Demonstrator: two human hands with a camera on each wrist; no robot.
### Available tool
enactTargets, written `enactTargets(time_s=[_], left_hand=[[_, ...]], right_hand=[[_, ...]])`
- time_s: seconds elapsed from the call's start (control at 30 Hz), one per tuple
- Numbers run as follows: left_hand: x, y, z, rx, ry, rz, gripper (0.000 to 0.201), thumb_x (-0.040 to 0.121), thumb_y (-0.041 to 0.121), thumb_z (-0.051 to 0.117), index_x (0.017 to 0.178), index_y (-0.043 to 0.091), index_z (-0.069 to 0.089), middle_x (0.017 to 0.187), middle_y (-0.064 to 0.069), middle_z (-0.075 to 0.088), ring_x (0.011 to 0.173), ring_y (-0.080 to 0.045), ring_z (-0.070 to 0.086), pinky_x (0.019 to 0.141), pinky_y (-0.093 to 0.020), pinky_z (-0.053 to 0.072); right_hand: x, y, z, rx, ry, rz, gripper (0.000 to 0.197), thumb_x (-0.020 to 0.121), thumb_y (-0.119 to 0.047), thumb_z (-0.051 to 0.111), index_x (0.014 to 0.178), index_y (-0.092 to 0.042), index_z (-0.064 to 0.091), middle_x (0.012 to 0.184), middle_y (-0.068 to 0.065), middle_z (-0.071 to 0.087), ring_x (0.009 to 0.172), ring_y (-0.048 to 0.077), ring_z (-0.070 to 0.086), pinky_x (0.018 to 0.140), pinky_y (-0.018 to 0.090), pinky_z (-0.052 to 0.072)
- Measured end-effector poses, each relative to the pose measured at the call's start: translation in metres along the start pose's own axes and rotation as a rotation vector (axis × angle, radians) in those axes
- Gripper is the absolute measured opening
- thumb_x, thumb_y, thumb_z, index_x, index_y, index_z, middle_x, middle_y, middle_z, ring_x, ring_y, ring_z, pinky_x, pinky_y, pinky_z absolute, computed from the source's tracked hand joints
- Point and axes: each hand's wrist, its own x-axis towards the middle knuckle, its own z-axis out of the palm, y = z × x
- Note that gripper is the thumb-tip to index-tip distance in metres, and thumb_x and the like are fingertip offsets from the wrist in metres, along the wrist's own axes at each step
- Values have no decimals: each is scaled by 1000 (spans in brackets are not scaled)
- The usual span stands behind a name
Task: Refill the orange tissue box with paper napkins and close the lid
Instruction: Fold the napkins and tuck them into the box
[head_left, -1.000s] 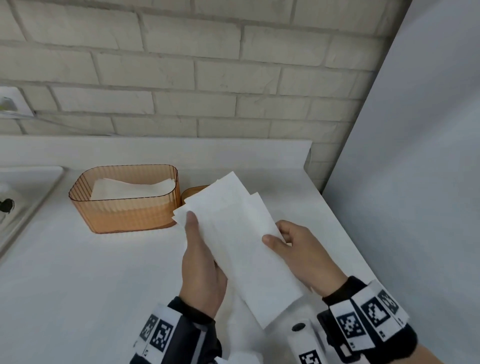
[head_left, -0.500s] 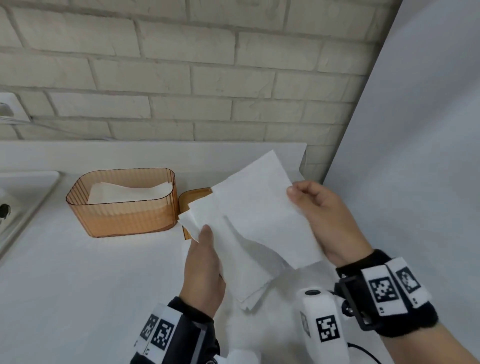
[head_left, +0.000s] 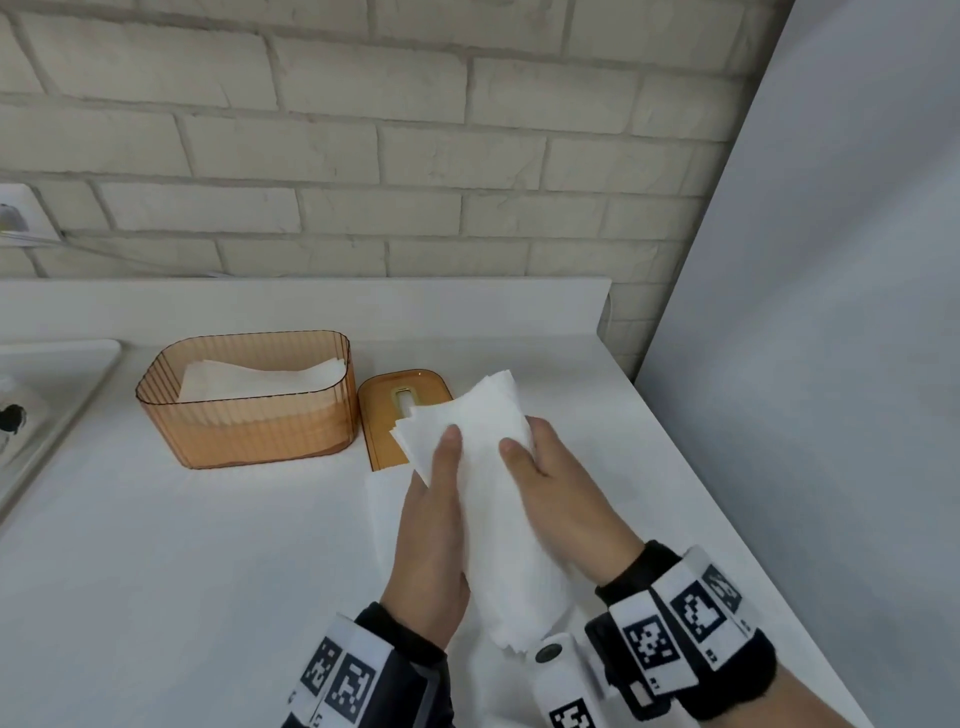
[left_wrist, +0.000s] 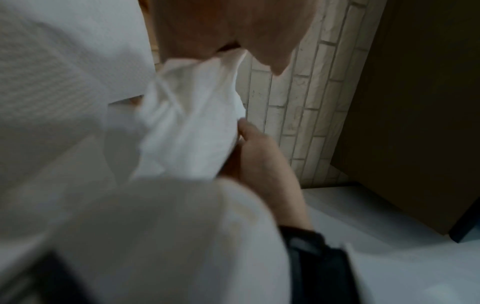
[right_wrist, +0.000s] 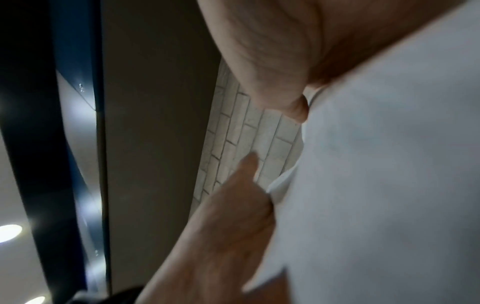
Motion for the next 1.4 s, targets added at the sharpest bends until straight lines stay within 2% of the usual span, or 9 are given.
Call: enactTargets(time_s=[0.2,0.33,0.43,0.7,0.83,0.93,1.03,1.23,1.4], left_hand=[[-4,2,-7,60,60,26,30,100,21,42,127,19,56,116,-7,69,105,-28,67,93,-47,51],[-14,4,-2,100,0,59,28,97,17,48,123,19,58,111,-4,72,102,-25,68,88,-42,53],[-26,2,-2,110,-6,68,30,97,16,48,126,19,57,115,-5,70,104,-26,67,90,-43,53],[-46,1,-56,34,249,9,27,96,16,50,120,12,61,113,-10,71,105,-32,65,94,-48,48],[-59,6,-110,33,406,-5,28,95,17,52,122,12,59,118,-10,67,101,-25,64,82,-39,49],[-71,3,-125,30,455,-20,28,97,17,49,123,10,58,98,-1,70,84,-16,66,67,-31,49],[-78,0,-130,37,462,-40,27,97,18,50,121,12,60,91,2,73,73,-13,70,60,-29,52],[-83,0,-132,124,470,-57,23,96,20,51,116,17,61,97,0,71,72,-12,69,61,-29,46],[-80,1,-134,148,471,-62,27,97,17,49,123,12,56,101,-3,68,81,-17,65,62,-29,45]], right_hand=[[0,4,-5,-57,100,-48,35,98,-23,43,132,-18,40,91,-12,53,78,4,53,67,13,41],[-3,3,-1,-75,134,-90,30,98,-20,42,127,-14,45,119,-1,56,107,15,54,85,22,42],[-7,-2,2,-55,183,-115,28,99,-20,39,125,-13,45,116,-2,51,102,12,51,71,7,39],[-34,17,-22,-226,-28,-75,35,96,-31,45,128,-15,47,108,-2,48,89,11,51,80,21,41],[-43,53,-66,-475,2,108,27,93,-24,53,119,-17,54,91,-3,55,75,7,49,62,15,36],[-52,69,-64,-528,-74,167,20,90,-22,57,109,-15,60,81,-7,53,72,7,50,59,9,35],[-52,71,-44,-540,-99,139,20,87,-21,60,105,-13,62,84,-7,52,76,9,51,66,16,39],[-13,66,-38,-914,-244,14,52,90,-4,44,136,-28,40,136,-5,37,124,23,30,97,39,32],[9,67,-43,-938,-369,51,30,84,-26,64,110,-24,49,107,-4,51,114,19,37,97,41,33]])
